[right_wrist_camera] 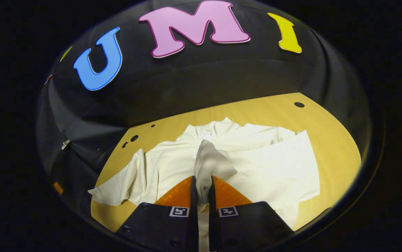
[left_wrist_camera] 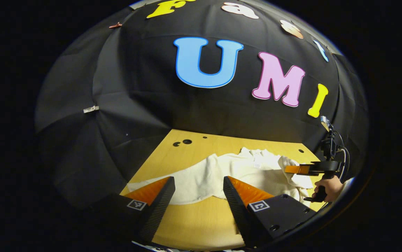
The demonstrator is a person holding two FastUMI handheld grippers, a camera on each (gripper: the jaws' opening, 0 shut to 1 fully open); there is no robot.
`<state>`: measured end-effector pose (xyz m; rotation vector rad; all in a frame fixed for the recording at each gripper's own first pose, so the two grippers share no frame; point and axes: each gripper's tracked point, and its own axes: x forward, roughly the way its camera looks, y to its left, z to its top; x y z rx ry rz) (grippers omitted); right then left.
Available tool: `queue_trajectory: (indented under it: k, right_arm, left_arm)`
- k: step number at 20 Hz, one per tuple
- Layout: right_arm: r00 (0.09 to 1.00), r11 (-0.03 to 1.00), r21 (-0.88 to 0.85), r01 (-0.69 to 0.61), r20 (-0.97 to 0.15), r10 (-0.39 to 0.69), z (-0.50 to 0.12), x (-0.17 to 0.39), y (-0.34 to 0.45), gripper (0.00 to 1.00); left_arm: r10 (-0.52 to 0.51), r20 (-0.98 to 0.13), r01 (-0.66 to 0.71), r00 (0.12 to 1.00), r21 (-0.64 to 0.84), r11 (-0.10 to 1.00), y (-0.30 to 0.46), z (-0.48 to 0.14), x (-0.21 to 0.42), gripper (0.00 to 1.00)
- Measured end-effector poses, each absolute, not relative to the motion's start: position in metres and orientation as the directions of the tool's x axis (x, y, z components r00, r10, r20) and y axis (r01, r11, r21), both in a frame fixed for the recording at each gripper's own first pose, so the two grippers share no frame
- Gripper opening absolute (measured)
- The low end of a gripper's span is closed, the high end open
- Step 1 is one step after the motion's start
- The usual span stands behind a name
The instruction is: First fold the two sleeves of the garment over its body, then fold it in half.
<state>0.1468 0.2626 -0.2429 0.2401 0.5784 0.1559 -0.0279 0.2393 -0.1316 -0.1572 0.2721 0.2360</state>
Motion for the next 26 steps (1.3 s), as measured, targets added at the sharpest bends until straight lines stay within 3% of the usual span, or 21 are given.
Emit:
queue_trajectory:
  k: [8, 13, 14, 15, 20, 21, 22, 26]
  right_arm:
    - [0.755, 0.968, 0.241, -0.071, -0.622, 0.210, -0.296, 0.149, 0.287, 0.15]
    - [0.712, 0.966, 0.250, -0.071, -0.665, 0.224, -0.316, 0.143, 0.301, 0.24]
    - [0.704, 0.963, 0.259, -0.080, -0.669, 0.238, -0.318, 0.141, 0.306, 0.21]
    - [0.692, 0.959, 0.267, -0.093, -0.675, 0.255, -0.320, 0.139, 0.312, 0.37]
    - [0.659, 0.943, 0.300, -0.142, -0.682, 0.316, -0.320, 0.127, 0.330, 0.77]
    - [0.661, 0.940, 0.309, -0.145, -0.677, 0.325, -0.315, 0.124, 0.330, 0.94]
    - [0.664, 0.939, 0.313, -0.145, -0.672, 0.327, -0.310, 0.122, 0.328, 1.00]
    - [0.679, 0.930, 0.338, -0.145, -0.649, 0.342, -0.288, 0.109, 0.316, 0.98]
  left_arm:
    - [0.282, -0.341, -0.334, 0.897, -0.103, 0.937, 0.293, -0.162, -0.035, 0.90]
    - [0.315, -0.386, -0.382, 0.867, -0.109, 0.918, 0.321, -0.192, -0.032, 0.91]
    - [0.322, -0.397, -0.394, 0.859, -0.114, 0.912, 0.327, -0.199, -0.031, 0.91]
    - [0.326, -0.405, -0.403, 0.854, -0.120, 0.907, 0.332, -0.203, -0.029, 0.90]
    - [0.347, -0.440, -0.438, 0.828, -0.123, 0.891, 0.360, -0.224, -0.020, 0.90]
    - [0.352, -0.449, -0.449, 0.821, -0.126, 0.885, 0.366, -0.229, -0.018, 0.91]
    - [0.353, -0.459, -0.455, 0.815, -0.131, 0.881, 0.370, -0.235, -0.018, 0.91]
    - [0.358, -0.501, -0.480, 0.788, -0.134, 0.867, 0.383, -0.260, -0.016, 0.91]
